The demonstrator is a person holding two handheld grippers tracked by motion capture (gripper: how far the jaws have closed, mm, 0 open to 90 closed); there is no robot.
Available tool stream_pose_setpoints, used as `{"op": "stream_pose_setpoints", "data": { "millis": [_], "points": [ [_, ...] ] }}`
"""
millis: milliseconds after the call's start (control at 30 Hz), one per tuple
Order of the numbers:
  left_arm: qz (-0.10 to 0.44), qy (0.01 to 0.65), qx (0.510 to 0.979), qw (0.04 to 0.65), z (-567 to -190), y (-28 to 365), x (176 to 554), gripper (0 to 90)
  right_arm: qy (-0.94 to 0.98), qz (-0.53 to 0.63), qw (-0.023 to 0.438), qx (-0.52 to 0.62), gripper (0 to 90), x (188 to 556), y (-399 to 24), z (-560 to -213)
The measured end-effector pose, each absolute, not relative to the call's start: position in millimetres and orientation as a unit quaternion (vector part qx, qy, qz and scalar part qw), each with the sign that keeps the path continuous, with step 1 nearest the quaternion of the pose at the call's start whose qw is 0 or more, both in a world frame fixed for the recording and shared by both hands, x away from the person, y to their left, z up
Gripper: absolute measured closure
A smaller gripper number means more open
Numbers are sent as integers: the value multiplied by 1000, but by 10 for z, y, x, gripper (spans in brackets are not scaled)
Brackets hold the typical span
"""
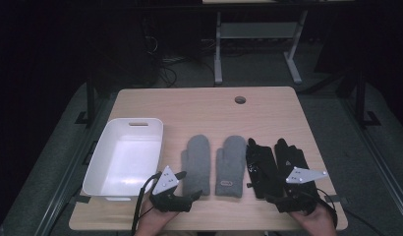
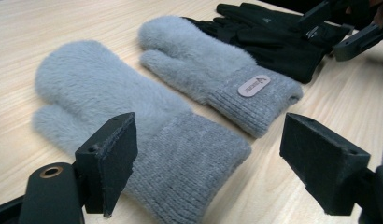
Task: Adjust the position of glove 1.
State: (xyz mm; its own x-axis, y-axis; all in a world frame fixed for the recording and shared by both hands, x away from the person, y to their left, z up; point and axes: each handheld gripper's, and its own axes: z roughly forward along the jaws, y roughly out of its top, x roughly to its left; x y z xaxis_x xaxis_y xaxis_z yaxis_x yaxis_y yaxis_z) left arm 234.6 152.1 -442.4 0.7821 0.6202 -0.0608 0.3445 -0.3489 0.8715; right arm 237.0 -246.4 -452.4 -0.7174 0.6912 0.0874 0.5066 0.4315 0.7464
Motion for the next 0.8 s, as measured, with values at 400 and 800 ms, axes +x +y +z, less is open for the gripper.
{"op": "stream_pose_setpoints", "data": {
  "millis": [400,800],
  "points": [
    [142,303,807,487,-4425,1573,2360,191,837,406,107,352,179,2413,-2400,-4510],
    [135,300,808,489,-4392,1490,2340,191,851,403,94,323,180,2585,-2271,-4402]
  ]
}}
